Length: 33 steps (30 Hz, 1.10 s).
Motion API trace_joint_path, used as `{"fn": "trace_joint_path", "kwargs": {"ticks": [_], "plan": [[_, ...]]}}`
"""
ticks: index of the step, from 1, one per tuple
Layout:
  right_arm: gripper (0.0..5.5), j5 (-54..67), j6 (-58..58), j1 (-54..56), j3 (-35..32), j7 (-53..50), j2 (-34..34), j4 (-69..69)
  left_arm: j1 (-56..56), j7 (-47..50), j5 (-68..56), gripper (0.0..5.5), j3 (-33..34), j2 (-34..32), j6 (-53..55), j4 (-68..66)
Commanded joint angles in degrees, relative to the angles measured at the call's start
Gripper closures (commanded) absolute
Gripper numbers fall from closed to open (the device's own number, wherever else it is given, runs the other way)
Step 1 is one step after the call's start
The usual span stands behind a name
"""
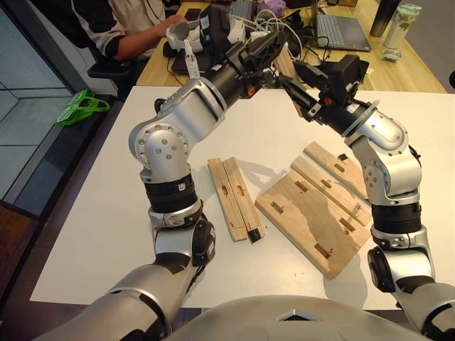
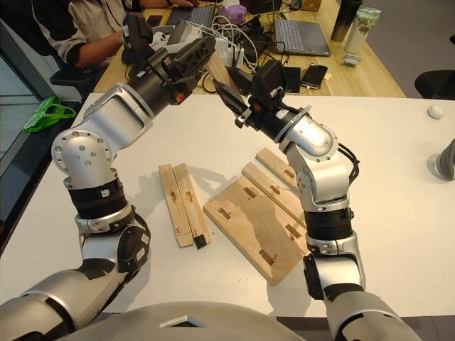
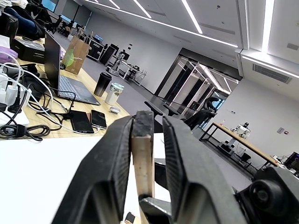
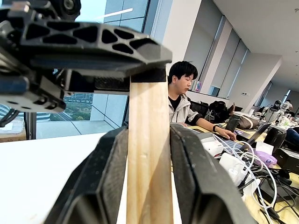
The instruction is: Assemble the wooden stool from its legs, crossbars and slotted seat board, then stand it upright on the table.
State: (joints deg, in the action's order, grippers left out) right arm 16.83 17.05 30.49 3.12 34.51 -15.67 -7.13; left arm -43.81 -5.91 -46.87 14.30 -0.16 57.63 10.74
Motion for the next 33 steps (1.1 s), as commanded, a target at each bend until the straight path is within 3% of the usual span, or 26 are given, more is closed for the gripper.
{"fn": "trace_joint_path", "kwargs": {"ticks": [1, 6, 7, 11, 15, 19, 23, 27, 33], "plan": [[4.22, 1.0, -0.1, 1.3, -0.7, -0.3, 0.2, -1.3, 0.0, -1.2, -1.3, 4.96, -1.0, -1.3, 0.7, 0.5], [4.22, 0.8, -0.5, 1.4, -0.8, -1.1, 0.1, -1.5, -1.3, -3.0, -1.7, 5.08, -0.7, -4.0, 0.3, -1.1], [3.86, 1.0, -0.5, 1.5, -0.6, -0.3, -0.2, -1.5, -1.8, -3.3, -1.6, 5.08, -0.7, -4.3, 0.0, -1.8], [3.28, 3.1, 1.5, 3.0, -1.3, 1.7, -1.5, -1.9, -2.9, -4.4, -1.0, 5.08, -1.2, -5.5, -1.4, -2.7], [2.62, 15.2, 12.4, 7.3, -5.1, 12.0, -7.4, -1.1, -4.3, -9.9, -0.3, 5.08, -2.7, -10.0, -2.3, -3.4], [2.62, 18.1, 17.8, 15.2, -4.2, 26.3, -16.5, 8.1, -6.0, -22.2, -0.7, 5.08, -6.7, -17.2, -2.8, -2.4], [2.62, 14.0, 15.3, 24.7, -0.5, 35.2, -18.2, 21.6, -7.1, -34.0, -0.9, 5.09, -10.9, -22.1, -4.2, -0.6], [2.62, 12.6, 15.0, 28.2, 2.5, 41.4, -17.4, 26.0, -8.1, -36.6, 0.5, 5.09, -12.9, -22.8, -5.6, -1.7], [3.59, 13.1, 17.5, 30.4, 3.3, 47.2, -17.8, 26.7, -8.0, -37.7, 1.5, 5.09, -13.7, -23.2, -6.2, -2.0]]}}
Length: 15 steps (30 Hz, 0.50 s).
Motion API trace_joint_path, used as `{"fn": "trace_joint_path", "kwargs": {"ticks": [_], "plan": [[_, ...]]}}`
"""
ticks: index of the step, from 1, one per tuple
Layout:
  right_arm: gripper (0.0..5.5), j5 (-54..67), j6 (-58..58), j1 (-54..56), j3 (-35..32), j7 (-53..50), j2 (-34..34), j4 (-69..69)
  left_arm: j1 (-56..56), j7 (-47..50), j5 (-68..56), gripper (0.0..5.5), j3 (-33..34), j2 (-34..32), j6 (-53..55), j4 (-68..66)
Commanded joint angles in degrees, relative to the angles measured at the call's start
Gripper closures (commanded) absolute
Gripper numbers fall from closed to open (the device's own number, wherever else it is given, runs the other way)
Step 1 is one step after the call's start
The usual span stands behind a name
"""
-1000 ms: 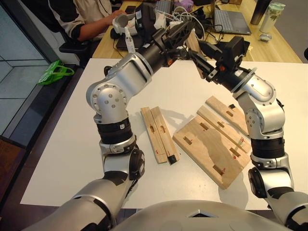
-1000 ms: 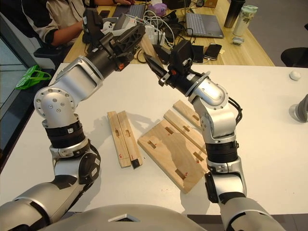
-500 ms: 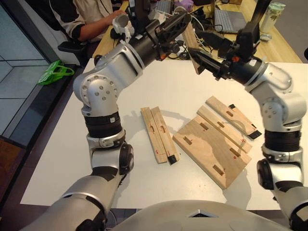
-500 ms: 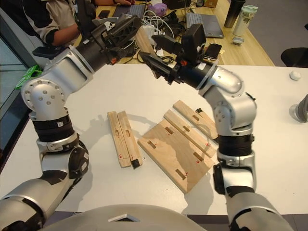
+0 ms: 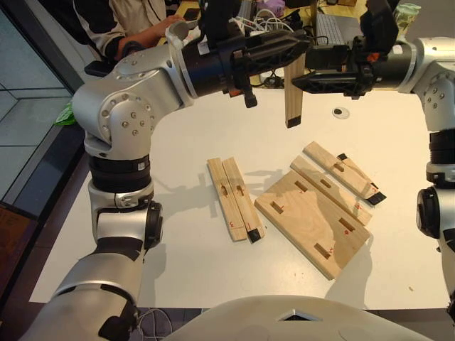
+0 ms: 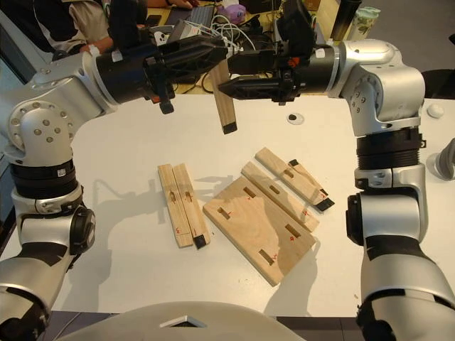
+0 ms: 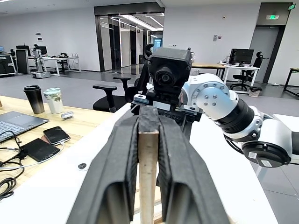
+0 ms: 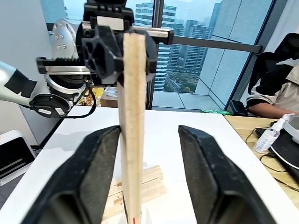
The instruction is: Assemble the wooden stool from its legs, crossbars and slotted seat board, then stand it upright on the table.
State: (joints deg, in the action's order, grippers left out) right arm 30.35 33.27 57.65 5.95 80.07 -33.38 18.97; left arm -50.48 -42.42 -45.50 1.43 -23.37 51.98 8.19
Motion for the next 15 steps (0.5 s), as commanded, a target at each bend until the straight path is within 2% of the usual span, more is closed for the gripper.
{"fn": "trace_joint_path", "kwargs": {"ticks": [1, 7, 14, 15], "plan": [[3.76, -0.4, 1.5, 3.6, 0.5, 2.2, -0.1, 0.7, -1.2, -1.3, 0.3, 5.09, -1.0, -0.1, -0.6, 0.7], [4.85, 0.1, 3.6, 4.1, 0.9, 6.7, -0.7, 0.6, -1.0, -1.3, 0.9, 5.09, -1.7, 0.1, -1.1, 1.0], [5.0, -0.7, 4.0, 4.2, 1.4, 9.6, -0.8, 2.4, -1.1, -1.9, 4.3, 5.09, -3.7, 0.5, -4.5, 0.6], [5.0, -1.0, 3.9, 4.0, 1.5, 9.8, -1.0, 2.8, -1.3, -1.4, 4.8, 4.73, -3.4, 0.9, -5.2, 0.0]]}}
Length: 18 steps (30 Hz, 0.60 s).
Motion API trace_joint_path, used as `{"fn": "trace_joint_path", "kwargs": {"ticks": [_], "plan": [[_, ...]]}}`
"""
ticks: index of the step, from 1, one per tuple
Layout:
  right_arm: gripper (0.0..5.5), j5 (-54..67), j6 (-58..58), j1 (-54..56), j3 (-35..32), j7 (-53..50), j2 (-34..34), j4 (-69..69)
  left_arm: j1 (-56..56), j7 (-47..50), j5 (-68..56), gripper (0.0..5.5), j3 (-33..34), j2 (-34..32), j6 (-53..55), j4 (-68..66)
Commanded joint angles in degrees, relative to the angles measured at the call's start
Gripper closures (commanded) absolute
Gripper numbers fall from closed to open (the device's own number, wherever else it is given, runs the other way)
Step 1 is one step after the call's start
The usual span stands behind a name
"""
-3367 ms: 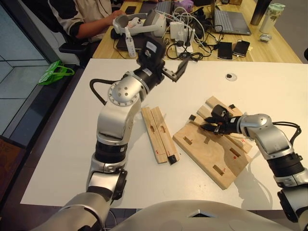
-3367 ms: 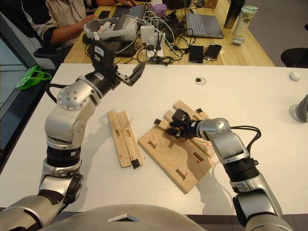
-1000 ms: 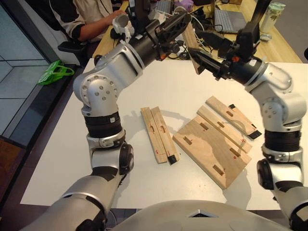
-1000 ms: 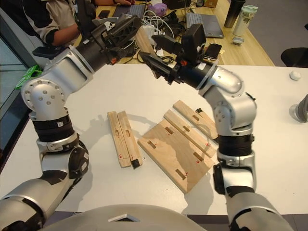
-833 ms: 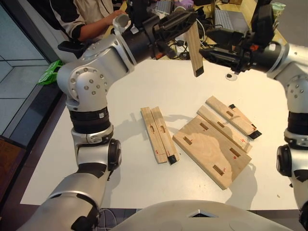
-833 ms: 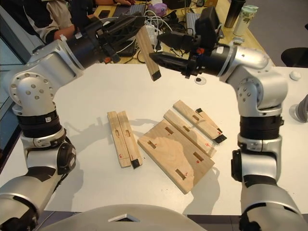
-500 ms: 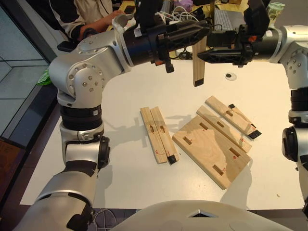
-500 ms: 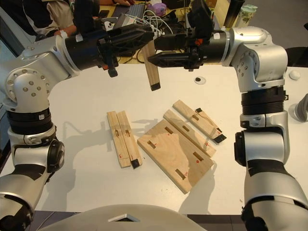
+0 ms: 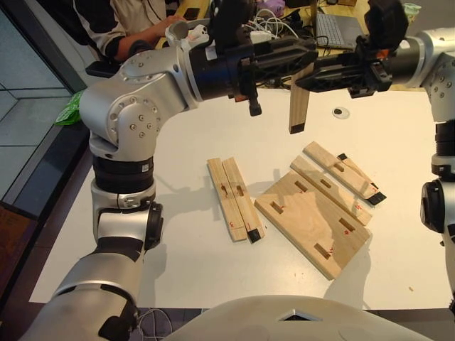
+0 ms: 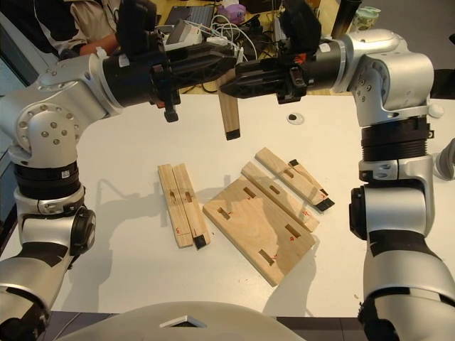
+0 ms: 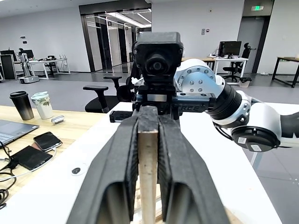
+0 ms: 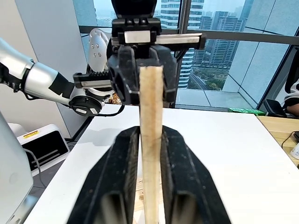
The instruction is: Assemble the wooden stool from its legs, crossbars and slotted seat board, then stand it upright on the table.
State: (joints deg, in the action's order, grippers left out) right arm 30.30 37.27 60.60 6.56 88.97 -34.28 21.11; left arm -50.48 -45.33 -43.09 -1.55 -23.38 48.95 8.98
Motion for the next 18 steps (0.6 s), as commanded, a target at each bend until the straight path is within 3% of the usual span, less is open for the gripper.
{"fn": "trace_joint_path", "kwargs": {"ticks": [1, 4, 8, 13, 18], "plan": [[5.1, -1.3, -0.3, 0.7, 0.8, 0.8, -0.2, 1.1, -1.5, 1.6, 2.2, 4.51, 0.1, 1.1, -2.3, -1.2], [5.12, -2.2, -0.9, -1.3, 0.3, -0.2, -0.7, 2.9, -2.2, 4.3, 2.4, 3.97, 1.4, 2.0, -1.0, -2.6], [5.12, -2.0, -0.2, -5.8, -1.9, -2.6, -1.8, 2.6, -2.1, 8.6, -0.6, 3.95, 5.2, 4.0, 1.1, -3.8], [5.12, -0.9, -1.9, -17.7, -13.8, -20.6, 0.2, 1.3, 2.4, 19.9, -2.3, 3.95, 12.1, 8.0, 1.0, -0.8], [5.12, 3.6, -1.7, -37.6, -24.2, -38.4, 9.1, -11.5, 8.4, 34.1, -4.3, 3.95, 16.6, 14.5, 2.4, 4.5]]}}
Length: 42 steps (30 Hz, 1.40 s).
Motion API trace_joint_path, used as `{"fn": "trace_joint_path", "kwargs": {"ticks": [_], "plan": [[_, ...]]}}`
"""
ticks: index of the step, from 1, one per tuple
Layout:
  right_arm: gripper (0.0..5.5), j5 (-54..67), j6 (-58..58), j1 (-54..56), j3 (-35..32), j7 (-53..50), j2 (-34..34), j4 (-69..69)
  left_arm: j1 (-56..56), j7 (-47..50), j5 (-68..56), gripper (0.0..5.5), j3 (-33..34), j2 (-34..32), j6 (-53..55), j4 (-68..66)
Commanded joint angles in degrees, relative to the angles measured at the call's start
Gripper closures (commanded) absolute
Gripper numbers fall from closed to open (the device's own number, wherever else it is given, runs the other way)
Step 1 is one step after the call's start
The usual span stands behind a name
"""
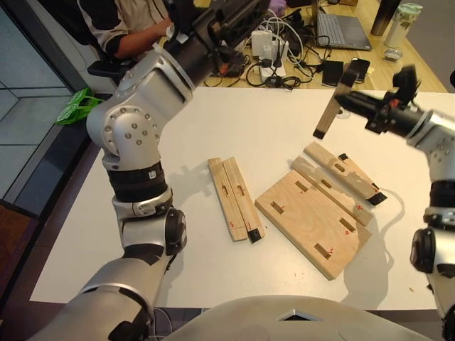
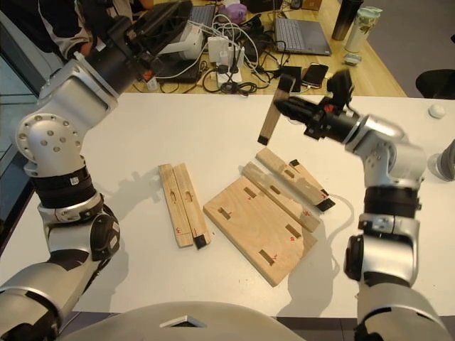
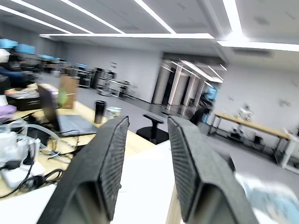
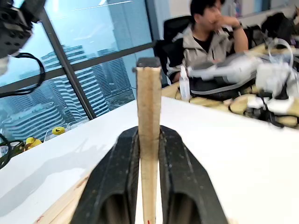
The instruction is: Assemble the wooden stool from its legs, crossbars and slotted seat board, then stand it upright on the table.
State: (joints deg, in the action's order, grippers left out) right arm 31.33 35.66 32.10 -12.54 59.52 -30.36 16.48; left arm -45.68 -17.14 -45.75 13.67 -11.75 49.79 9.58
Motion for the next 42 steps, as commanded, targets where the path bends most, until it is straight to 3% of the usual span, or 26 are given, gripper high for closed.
{"fn": "trace_joint_path", "kwargs": {"ticks": [1, 8, 19, 32, 42], "plan": [[5.12, 3.0, -0.3, -12.6, -6.4, -11.7, 6.8, -9.1, 5.5, 6.2, -1.8, 3.95, 0.4, 2.3, 3.0, 5.7], [5.12, 2.4, -1.1, -23.1, -6.2, -15.6, 6.7, -15.2, 11.6, 4.1, -1.4, 3.95, -2.8, -5.0, 8.2, 10.2], [5.12, 1.4, -2.2, -27.4, -3.7, -12.5, 2.6, -14.5, 13.4, 6.4, -2.6, 3.95, -3.1, -3.7, 8.0, 13.0], [5.12, -4.5, -12.0, -17.9, 2.0, -7.7, 1.6, 1.2, 11.9, 5.5, -1.7, 3.95, -5.1, -3.5, 7.1, 11.5], [5.12, -6.6, -23.0, -30.2, 3.7, -9.1, 4.4, -6.5, 12.3, 5.1, -1.3, 3.95, -5.2, -4.4, 6.0, 11.9]]}}
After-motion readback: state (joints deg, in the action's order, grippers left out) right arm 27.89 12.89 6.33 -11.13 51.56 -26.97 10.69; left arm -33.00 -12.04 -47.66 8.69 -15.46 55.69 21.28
